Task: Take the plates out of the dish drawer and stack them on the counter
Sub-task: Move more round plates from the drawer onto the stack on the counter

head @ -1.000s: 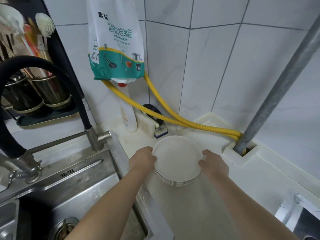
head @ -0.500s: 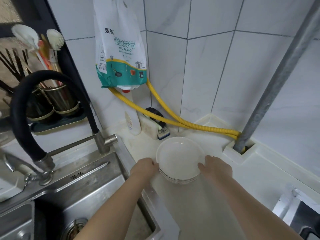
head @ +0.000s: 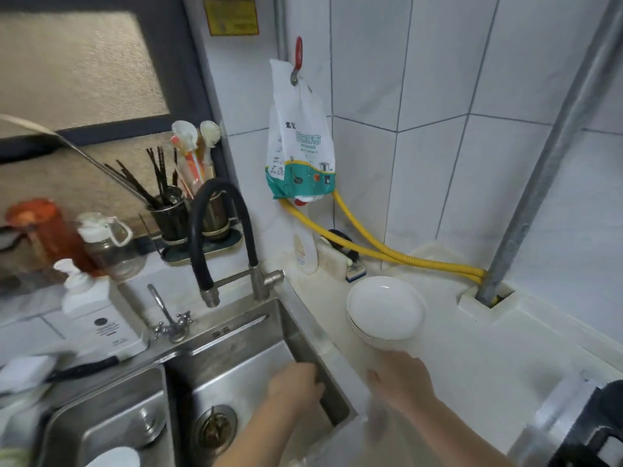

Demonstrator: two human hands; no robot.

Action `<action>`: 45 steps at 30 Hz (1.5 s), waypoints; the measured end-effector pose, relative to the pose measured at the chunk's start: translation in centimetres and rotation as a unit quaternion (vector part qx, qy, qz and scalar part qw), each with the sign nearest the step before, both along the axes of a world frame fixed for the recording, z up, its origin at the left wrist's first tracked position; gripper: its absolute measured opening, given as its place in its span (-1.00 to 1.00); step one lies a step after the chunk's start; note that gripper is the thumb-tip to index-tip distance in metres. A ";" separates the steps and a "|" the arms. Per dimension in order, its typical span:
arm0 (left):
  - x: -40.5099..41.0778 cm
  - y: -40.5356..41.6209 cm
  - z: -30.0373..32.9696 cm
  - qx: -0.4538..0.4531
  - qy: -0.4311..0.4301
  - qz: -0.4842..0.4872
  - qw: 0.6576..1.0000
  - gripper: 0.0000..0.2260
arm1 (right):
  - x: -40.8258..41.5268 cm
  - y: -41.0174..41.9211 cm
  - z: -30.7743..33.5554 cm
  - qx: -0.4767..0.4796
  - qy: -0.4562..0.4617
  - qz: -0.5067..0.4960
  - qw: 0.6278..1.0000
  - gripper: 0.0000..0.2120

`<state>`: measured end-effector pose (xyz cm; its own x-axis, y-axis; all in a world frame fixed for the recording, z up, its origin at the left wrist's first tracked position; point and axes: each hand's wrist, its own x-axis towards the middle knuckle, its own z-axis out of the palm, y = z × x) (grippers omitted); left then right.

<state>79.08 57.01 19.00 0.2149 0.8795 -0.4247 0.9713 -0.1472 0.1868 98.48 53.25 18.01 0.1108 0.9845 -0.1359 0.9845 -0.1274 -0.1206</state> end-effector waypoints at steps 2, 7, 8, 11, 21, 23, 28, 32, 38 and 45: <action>-2.3 -2.3 0.0 0.005 0.000 0.014 1.000 -0.70 | -2.4 -1.3 -0.3 -0.011 0.012 0.025 1.000 -0.65; -10.0 -8.8 -0.7 0.007 0.012 0.066 0.998 -0.64 | -9.7 -4.8 -1.7 -0.025 0.025 0.084 0.996 -0.63; -11.7 -10.2 -0.7 0.001 0.009 0.083 0.997 -0.64 | -11.4 -5.6 -1.9 -0.030 0.023 0.100 0.994 -0.61; -16.7 -14.6 -0.7 -0.005 0.006 0.134 0.991 -0.68 | -16.9 -8.2 -2.4 -0.049 0.047 0.150 0.986 -0.57; -31.6 -29.5 -1.5 -0.006 -0.030 0.300 0.954 -0.64 | -35.1 -18.3 -1.0 -0.076 0.067 0.347 0.932 -0.62; -33.9 -32.4 -1.5 -0.001 -0.035 0.340 0.940 -0.65 | -38.1 -20.2 -0.8 -0.085 0.065 0.380 0.919 -0.60; -39.1 -39.1 -1.9 0.021 -0.029 0.397 0.917 -0.68 | -44.9 -25.5 -0.9 -0.111 0.062 0.453 0.883 -0.57; -42.1 -44.2 -2.6 0.033 -0.034 0.429 0.902 -0.70 | -49.2 -29.9 -1.2 -0.130 0.069 0.503 0.852 -0.64; -46.2 -51.3 -5.1 0.002 -0.044 0.478 0.877 -0.68 | -53.4 -35.2 -3.3 -0.192 0.062 0.533 0.822 -0.78; -50.4 -57.1 -9.7 -0.063 -0.041 0.527 0.846 -0.66 | -56.1 -38.8 -7.7 -0.263 0.003 0.501 0.824 -0.70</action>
